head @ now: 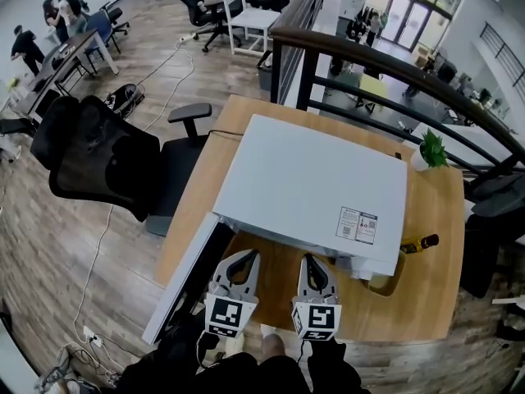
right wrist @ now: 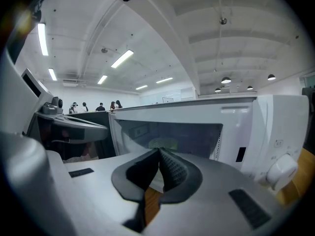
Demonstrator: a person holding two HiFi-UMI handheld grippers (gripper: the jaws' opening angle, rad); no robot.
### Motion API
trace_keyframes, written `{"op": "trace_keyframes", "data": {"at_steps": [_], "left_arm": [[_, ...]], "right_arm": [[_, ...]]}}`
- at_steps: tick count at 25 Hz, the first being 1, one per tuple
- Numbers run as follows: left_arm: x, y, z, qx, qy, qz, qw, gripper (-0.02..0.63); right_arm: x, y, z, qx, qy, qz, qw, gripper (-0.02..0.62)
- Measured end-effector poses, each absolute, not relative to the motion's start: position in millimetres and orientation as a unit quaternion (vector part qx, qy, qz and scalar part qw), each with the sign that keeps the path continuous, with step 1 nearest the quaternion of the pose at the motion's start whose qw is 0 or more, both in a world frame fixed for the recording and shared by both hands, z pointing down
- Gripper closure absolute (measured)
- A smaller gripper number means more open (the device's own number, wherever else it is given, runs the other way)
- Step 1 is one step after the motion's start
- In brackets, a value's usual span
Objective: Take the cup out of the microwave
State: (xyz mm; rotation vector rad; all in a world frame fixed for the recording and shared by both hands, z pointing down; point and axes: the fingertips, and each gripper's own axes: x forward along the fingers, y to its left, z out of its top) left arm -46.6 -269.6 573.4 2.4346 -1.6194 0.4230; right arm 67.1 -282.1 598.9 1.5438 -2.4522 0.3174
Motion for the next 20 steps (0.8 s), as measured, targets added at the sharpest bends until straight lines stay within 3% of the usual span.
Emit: {"op": "trace_keyframes", "data": {"at_steps": [2,3,6,10,14,20], "left_arm": [[-47.7,-273.0,574.9,0.819,-0.547,0.143,0.094,0.581],[-47.8,-274.6,575.6,0.819,-0.548,0.144,0.095,0.581],[-46.9,-278.2,578.3,0.818,-0.549,0.145,0.096,0.581],[-46.9,-282.5,581.3,0.816,-0.551,0.147,0.099,0.581],[-49.9,-284.5,582.2,0.812,-0.555,0.148,0.101,0.581],[-53.2,-287.6,585.3,0.806,-0.563,0.149,0.104,0.581]], "right_arm": [[64.8,-287.3,603.6,0.519,-0.840,0.113,0.114,0.541],[63.4,-289.8,606.0,0.514,-0.842,0.117,0.115,0.455],[61.8,-298.6,612.2,0.512,-0.843,0.120,0.117,0.419],[57.3,-312.0,618.9,0.507,-0.845,0.120,0.121,0.304],[50.9,-322.7,623.3,0.502,-0.847,0.121,0.124,0.241],[45.6,-337.6,631.8,0.499,-0.848,0.124,0.132,0.216]]}}
